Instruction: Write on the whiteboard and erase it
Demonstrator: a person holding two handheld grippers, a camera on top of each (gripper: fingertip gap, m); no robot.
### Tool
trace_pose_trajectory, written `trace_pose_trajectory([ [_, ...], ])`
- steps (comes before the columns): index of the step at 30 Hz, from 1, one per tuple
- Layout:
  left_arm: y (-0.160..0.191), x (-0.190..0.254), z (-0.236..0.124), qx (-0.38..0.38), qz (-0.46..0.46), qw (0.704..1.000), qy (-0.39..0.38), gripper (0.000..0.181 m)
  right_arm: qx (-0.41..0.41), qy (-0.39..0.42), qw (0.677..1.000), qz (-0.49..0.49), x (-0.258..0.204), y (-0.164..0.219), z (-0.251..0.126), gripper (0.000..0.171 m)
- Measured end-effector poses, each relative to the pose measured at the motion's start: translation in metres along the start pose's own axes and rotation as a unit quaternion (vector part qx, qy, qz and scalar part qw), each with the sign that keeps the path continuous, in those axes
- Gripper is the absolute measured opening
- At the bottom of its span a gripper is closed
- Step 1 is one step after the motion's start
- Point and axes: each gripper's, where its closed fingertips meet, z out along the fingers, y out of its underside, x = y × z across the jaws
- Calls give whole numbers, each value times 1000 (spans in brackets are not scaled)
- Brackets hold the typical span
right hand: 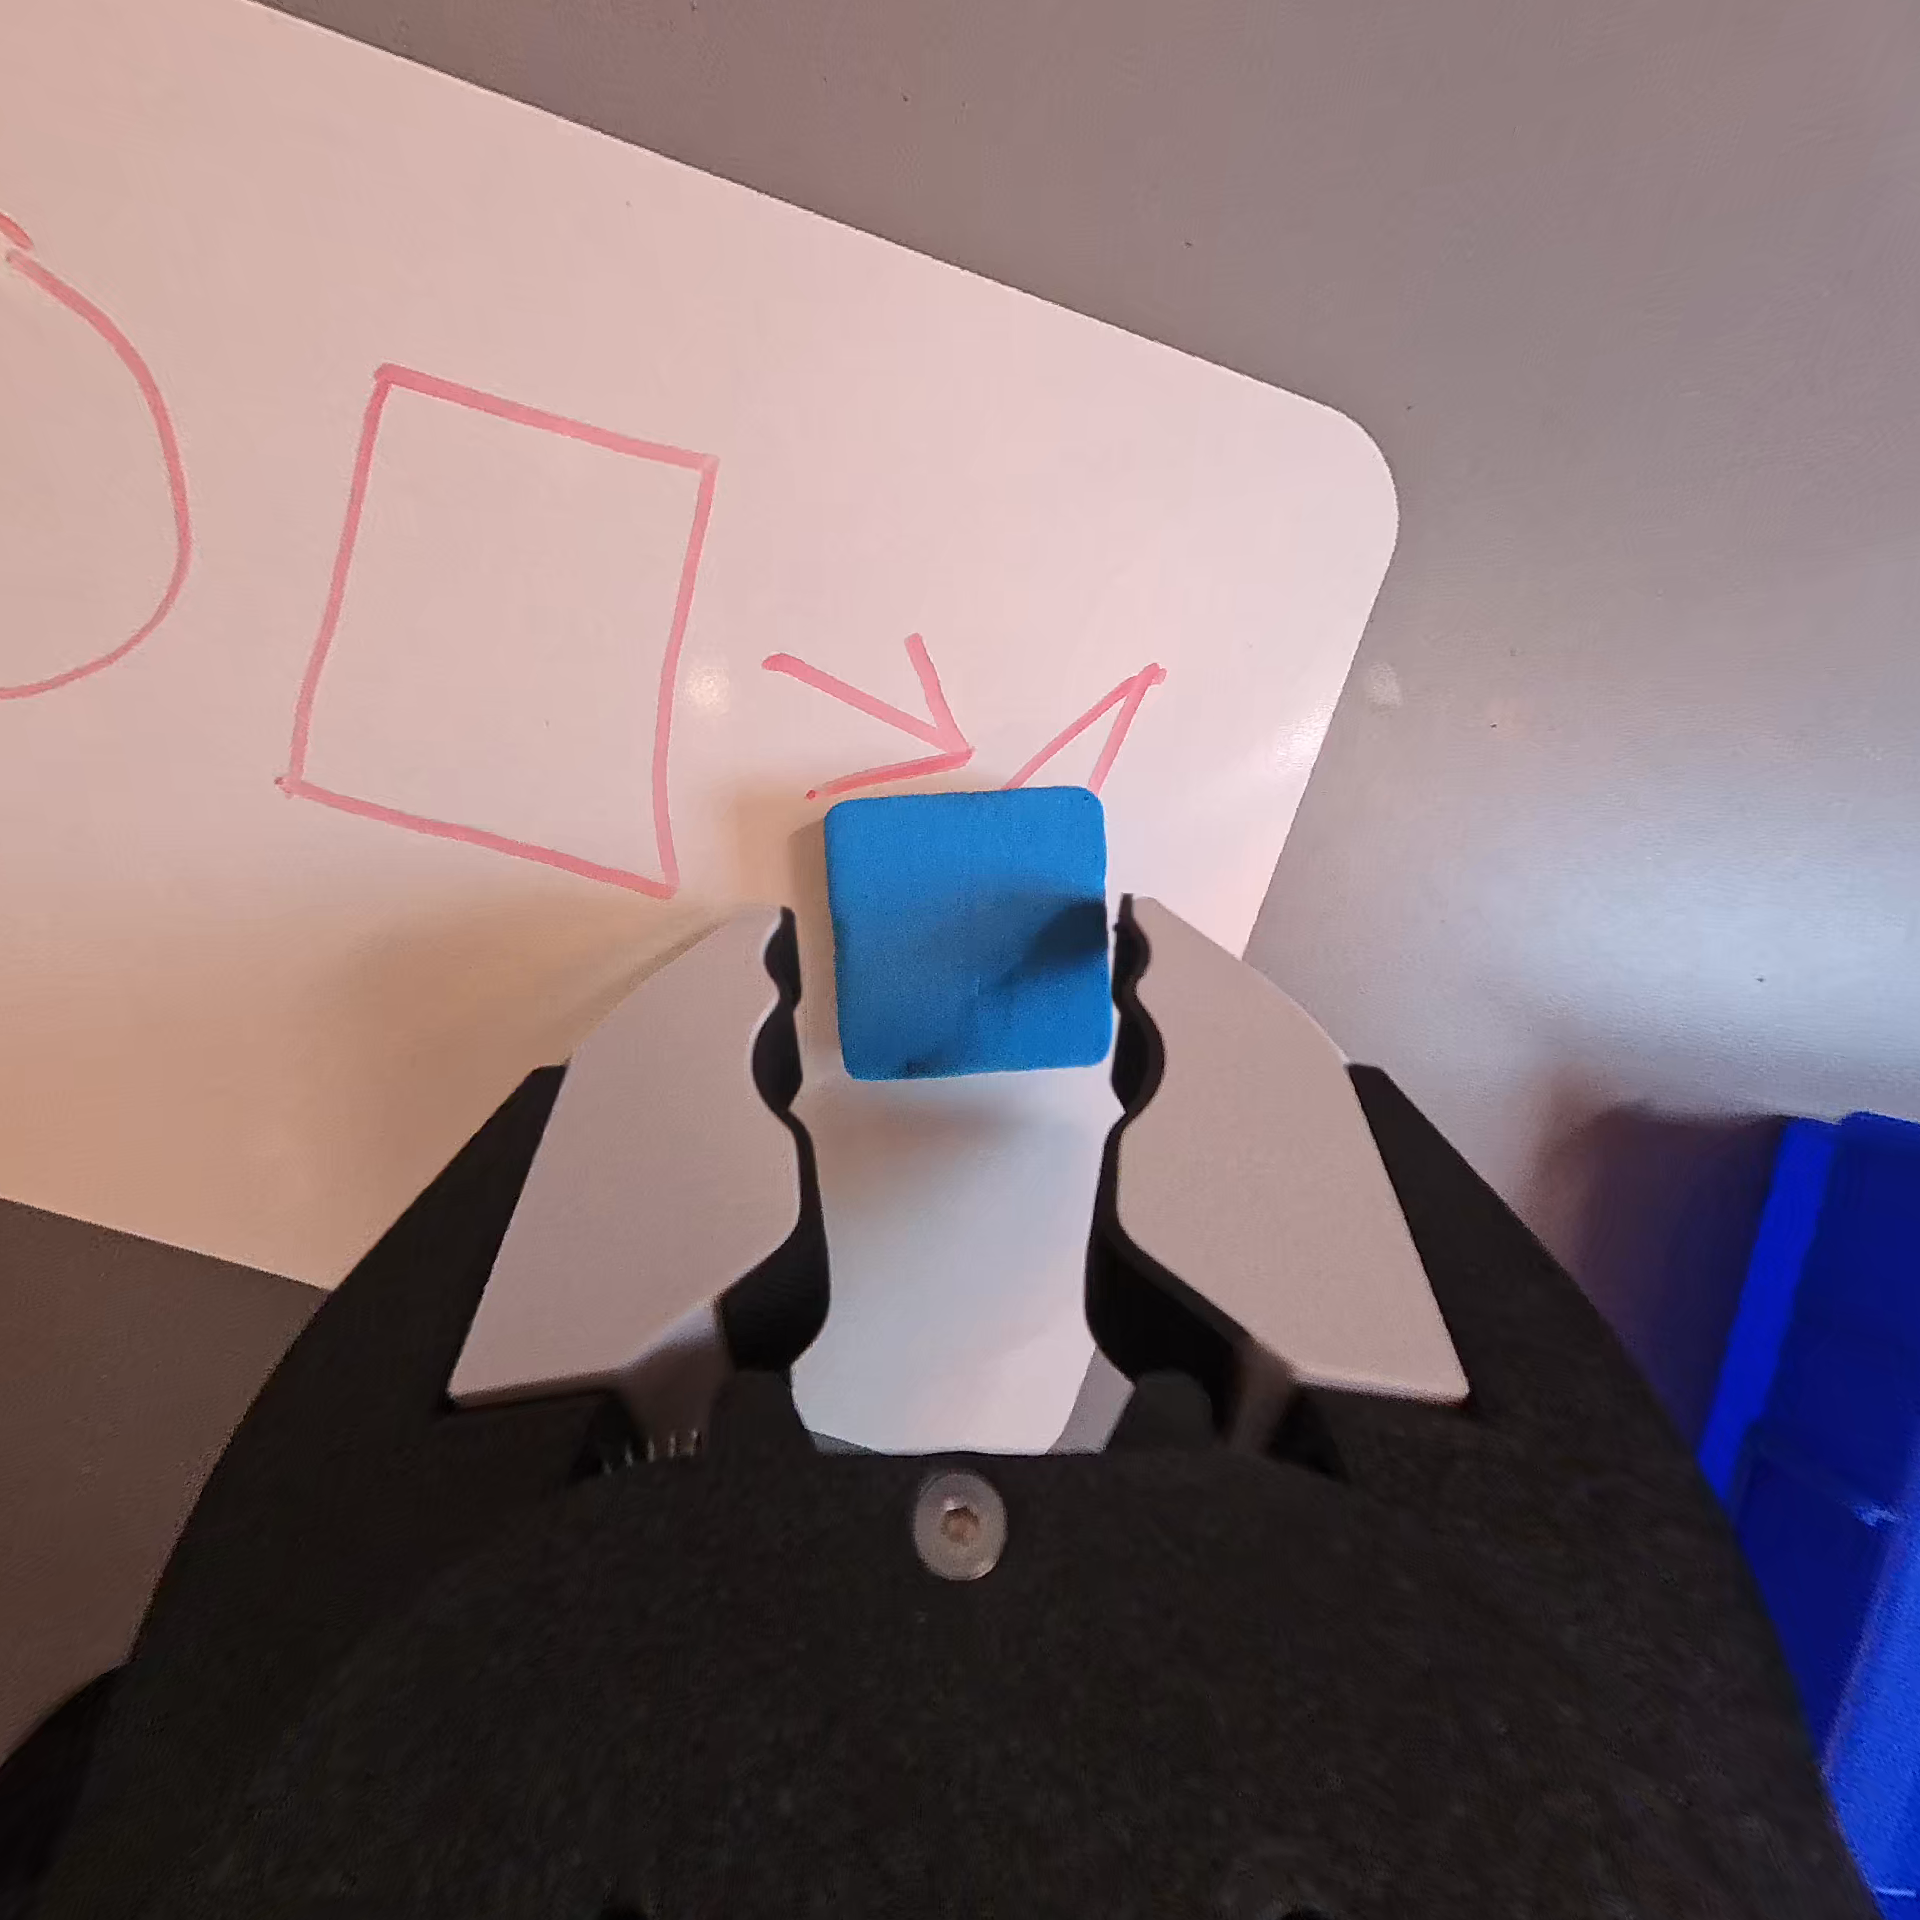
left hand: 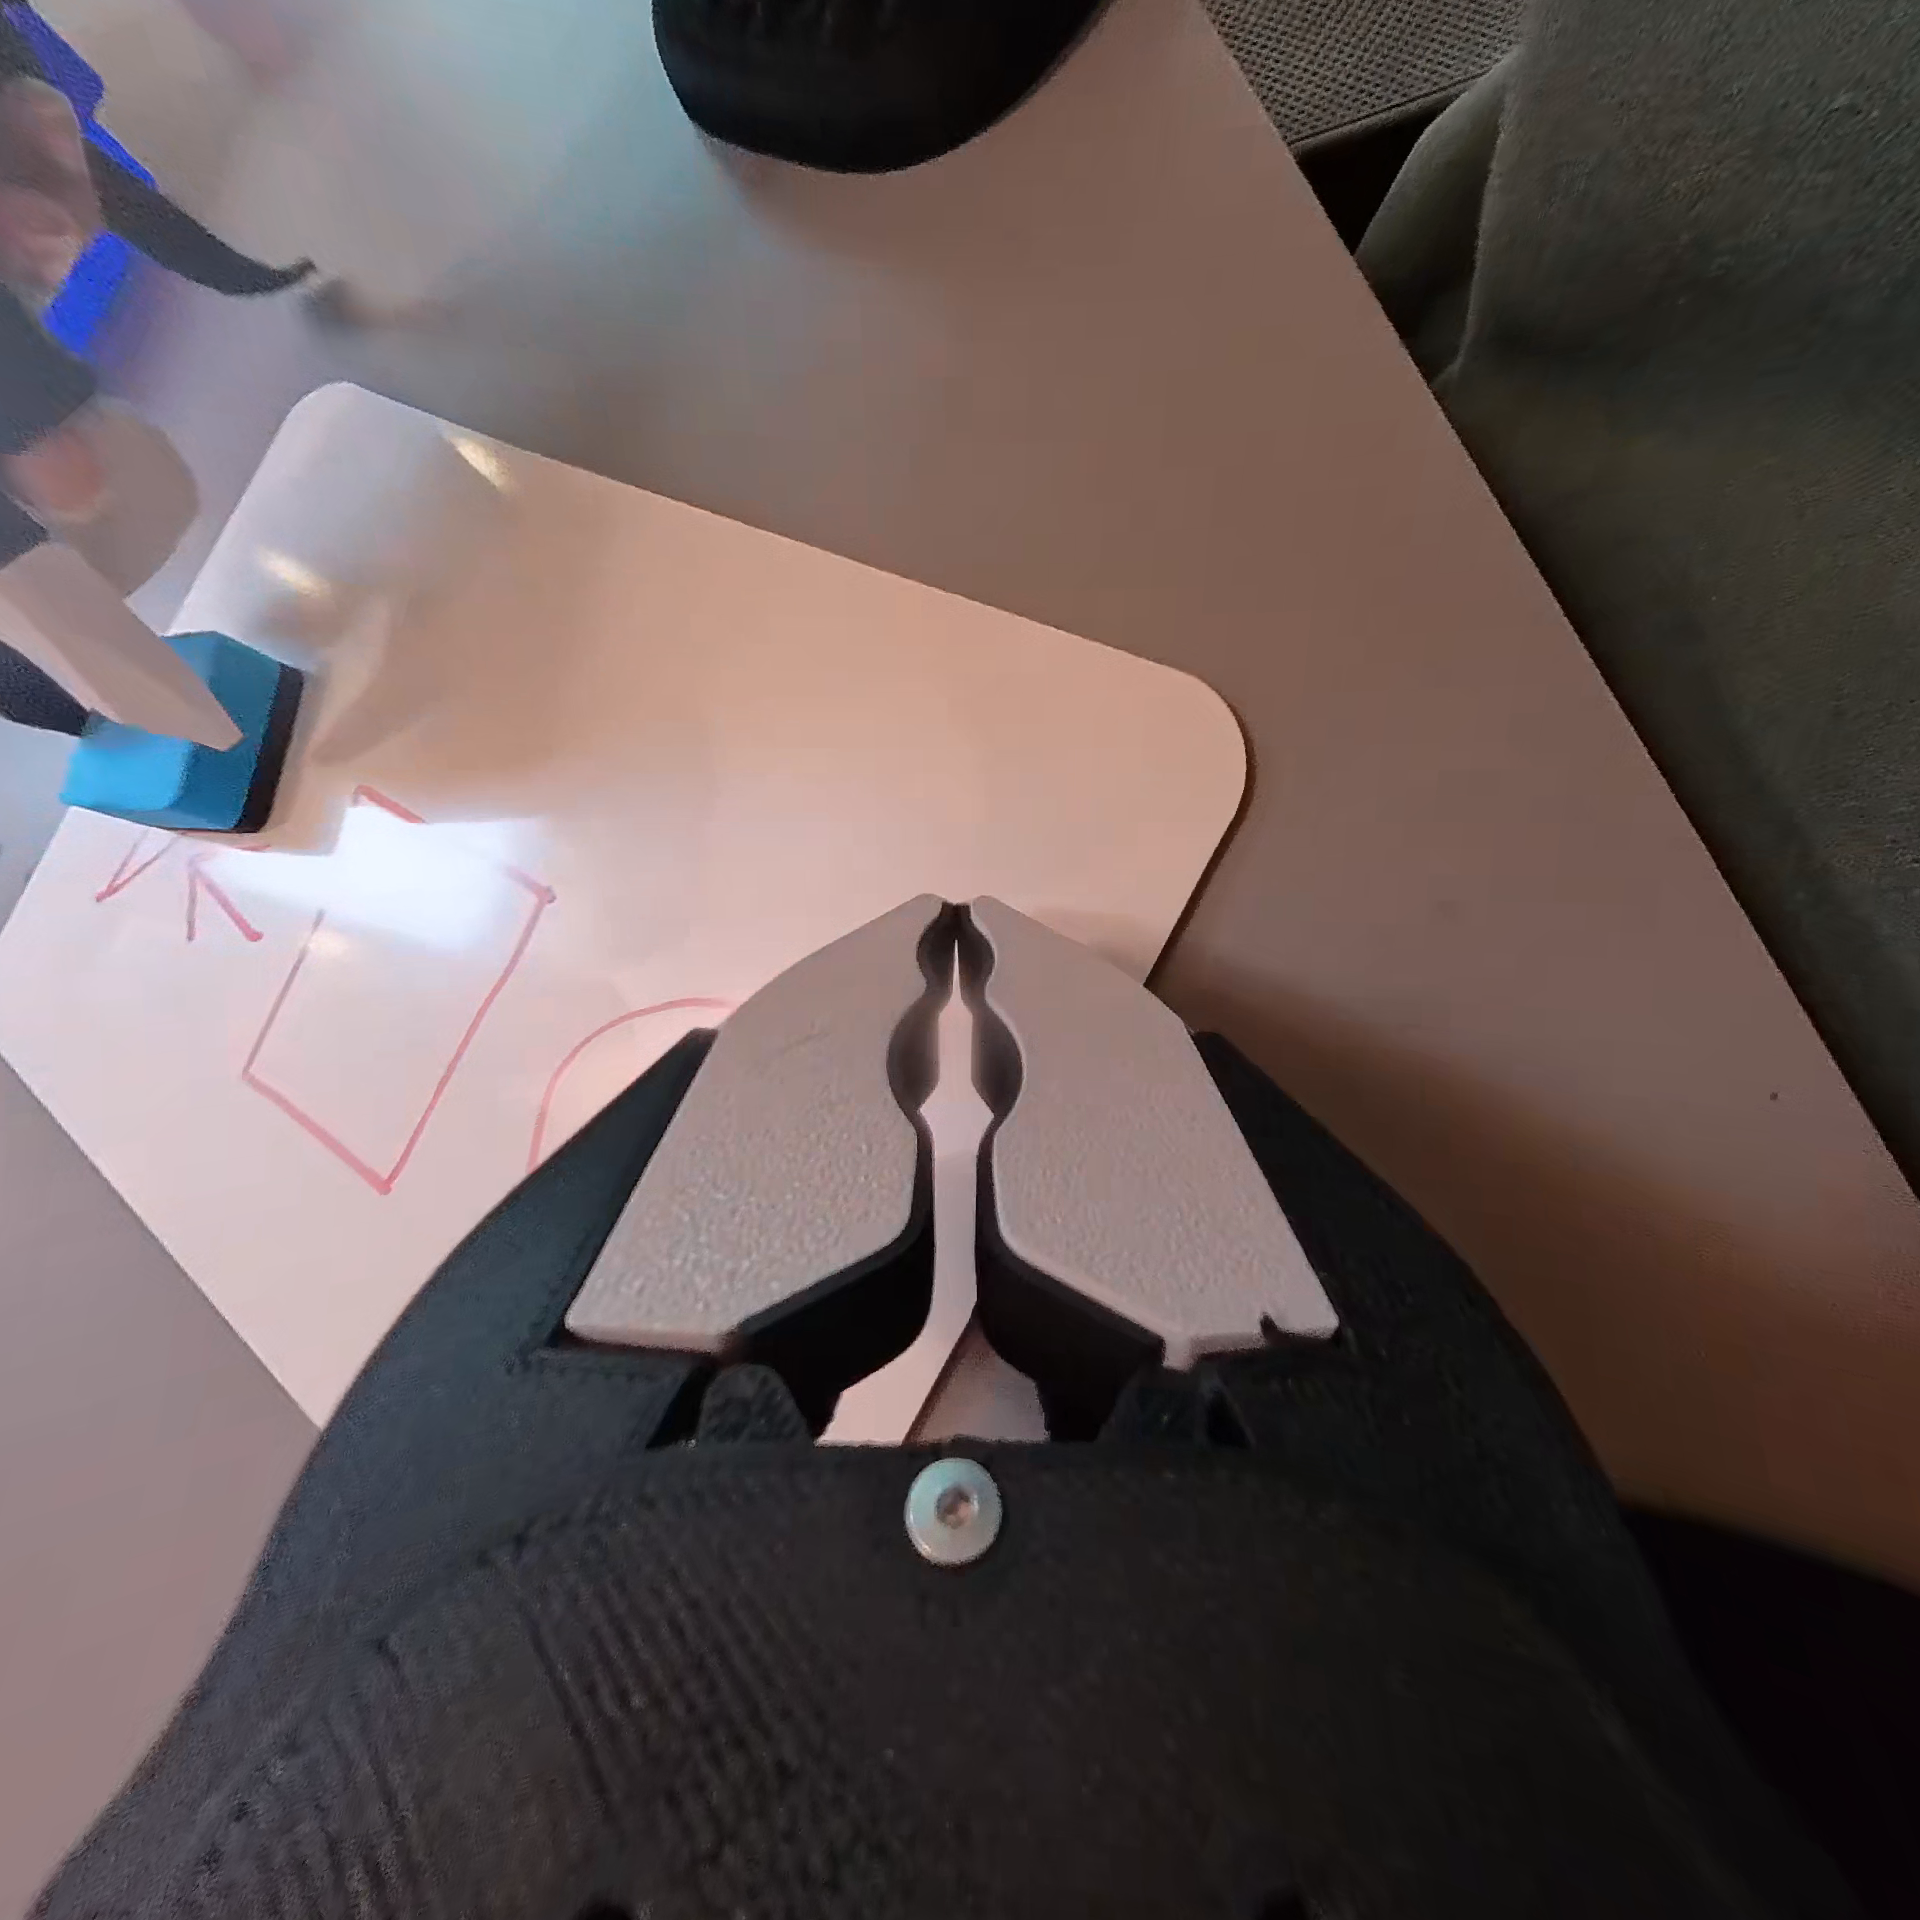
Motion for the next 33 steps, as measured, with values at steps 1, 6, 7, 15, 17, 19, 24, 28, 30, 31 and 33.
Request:
trace_pose_trajectory([
  [1, 3, 1, 1, -5, -3, 1000, 3, 0, -4, -2, 1000, 0, 0, 1, 1, 52],
  [6, 5, 3, 5, -20, -25, 999, 9, 0, -3, -7, 1000, 3, -1, 0, 3, 49],
  [7, 5, 3, 5, -25, -29, 999, 10, 0, -3, -6, 1000, 3, -1, 0, 3, 49],
  [15, 3, 7, 7, -64, -25, 998, -2, 0, -14, -6, 1000, 21, 0, 4, 2, 49],
  [17, 3, 10, 6, -74, -21, 997, -3, 1, -21, 13, 999, 32, 15, 7, 0, 48],
  [19, 3, 11, 5, -76, -16, 997, -4, 1, -10, 16, 998, 58, 30, 1, 4, 48],
  [24, 3, 14, 4, -69, -19, 997, -3, 1, -46, -22, 998, -26, -24, -8, 8, 48],
  [28, 2, 16, 3, -62, -14, 998, 2, 1, -72, -1, 997, 26, 16, 7, 2, 47],
  [30, 2, 17, 2, -60, -11, 998, 3, 0, -45, 3, 998, 46, 27, -9, 10, 47],
  [31, 2, 17, 2, -58, -13, 998, 4, 0, -41, -5, 999, 24, 16, -15, 13, 47],
  [33, 2, 18, 2, -54, -14, 998, 5, 1, -58, -50, 996, -36, -26, -13, 11, 47],
])
